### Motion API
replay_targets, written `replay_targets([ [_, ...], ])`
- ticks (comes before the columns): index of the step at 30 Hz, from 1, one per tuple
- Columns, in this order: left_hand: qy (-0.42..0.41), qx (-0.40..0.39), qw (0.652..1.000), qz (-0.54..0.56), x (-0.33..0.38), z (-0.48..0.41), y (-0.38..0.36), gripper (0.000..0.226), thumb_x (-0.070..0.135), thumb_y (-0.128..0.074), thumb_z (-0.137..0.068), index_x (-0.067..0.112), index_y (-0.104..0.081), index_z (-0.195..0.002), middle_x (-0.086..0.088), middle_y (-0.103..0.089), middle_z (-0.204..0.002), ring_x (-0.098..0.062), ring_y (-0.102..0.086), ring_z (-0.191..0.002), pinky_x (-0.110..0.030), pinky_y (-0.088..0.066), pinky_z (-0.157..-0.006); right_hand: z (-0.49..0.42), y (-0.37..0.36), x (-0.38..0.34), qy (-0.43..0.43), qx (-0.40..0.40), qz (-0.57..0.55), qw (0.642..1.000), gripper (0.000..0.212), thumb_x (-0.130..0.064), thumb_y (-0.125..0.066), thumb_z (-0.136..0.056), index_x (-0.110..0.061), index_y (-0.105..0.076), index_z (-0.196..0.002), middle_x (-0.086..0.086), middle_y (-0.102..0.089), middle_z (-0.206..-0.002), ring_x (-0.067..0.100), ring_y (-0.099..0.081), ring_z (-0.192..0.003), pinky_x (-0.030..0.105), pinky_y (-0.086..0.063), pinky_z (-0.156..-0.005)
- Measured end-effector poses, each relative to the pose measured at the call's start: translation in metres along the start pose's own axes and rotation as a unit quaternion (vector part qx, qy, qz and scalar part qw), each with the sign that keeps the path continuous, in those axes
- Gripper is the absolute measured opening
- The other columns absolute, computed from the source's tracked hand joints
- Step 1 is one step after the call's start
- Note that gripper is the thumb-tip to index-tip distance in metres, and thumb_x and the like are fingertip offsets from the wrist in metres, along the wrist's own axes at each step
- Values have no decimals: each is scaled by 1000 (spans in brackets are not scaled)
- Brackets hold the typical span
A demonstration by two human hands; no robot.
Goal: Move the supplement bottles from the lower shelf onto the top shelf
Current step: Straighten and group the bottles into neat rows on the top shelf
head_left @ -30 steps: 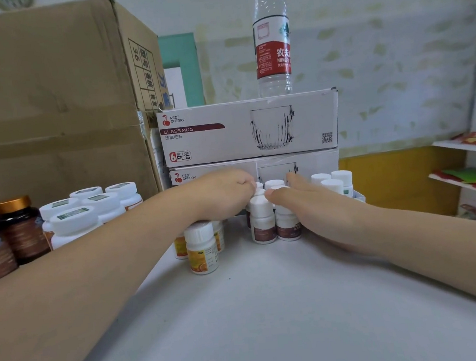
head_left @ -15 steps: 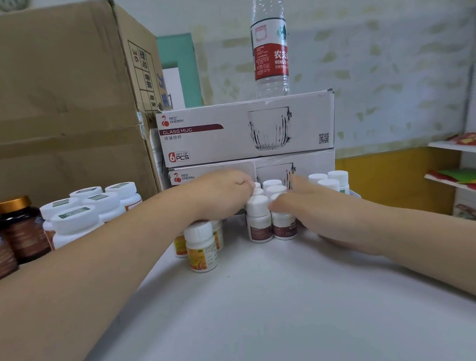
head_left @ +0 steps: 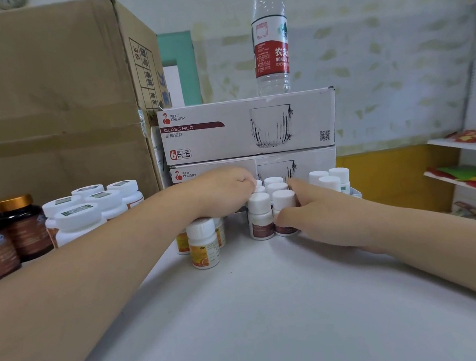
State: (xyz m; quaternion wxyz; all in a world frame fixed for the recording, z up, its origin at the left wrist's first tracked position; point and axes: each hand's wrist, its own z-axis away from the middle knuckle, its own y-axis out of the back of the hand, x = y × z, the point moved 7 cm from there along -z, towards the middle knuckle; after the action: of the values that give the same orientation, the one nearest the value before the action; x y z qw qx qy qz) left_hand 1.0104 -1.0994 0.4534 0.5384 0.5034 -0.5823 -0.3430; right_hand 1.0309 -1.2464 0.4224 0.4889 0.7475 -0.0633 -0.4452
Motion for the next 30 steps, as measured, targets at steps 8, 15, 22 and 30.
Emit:
replay_targets([
  [8,-4,4,1000,1,0,-1,0,37,24,-36,-104,-1,-63,-107,-19,-66,-113,-34,-58,-109,-47,-45,-98,-3,4,-9,39,15,18,999,24,-32,-64,-83,-27,-48,-100,-15,-52,-77,-3,-46,-62,1,-31,-45],
  [15,0,-2,1000,-1,2,1,0,38,25,-35,-106,0,-62,-103,-20,-66,-109,-32,-59,-100,-42,-45,-94,-3,2,-7,34,-4,-16,999,20,-28,-62,-84,-28,-50,-100,-15,-51,-70,-6,-46,-51,8,-31,-44],
  [22,3,-5,1000,1,2,1,-1,38,25,-34,-106,-1,-62,-104,-23,-65,-111,-29,-56,-92,-45,-45,-93,-4,2,-5,34,-32,-70,996,27,-48,-64,-86,-33,-52,-105,-18,-56,-79,-3,-48,-67,9,-35,-51],
  [30,4,-9,1000,0,4,3,0,37,24,-34,-105,1,-64,-107,-18,-67,-109,-34,-58,-106,-45,-47,-95,-13,-2,3,57,-19,-31,998,49,-59,-55,-88,-27,-47,-124,-21,-54,-87,-1,-49,-80,20,-35,-67],
])
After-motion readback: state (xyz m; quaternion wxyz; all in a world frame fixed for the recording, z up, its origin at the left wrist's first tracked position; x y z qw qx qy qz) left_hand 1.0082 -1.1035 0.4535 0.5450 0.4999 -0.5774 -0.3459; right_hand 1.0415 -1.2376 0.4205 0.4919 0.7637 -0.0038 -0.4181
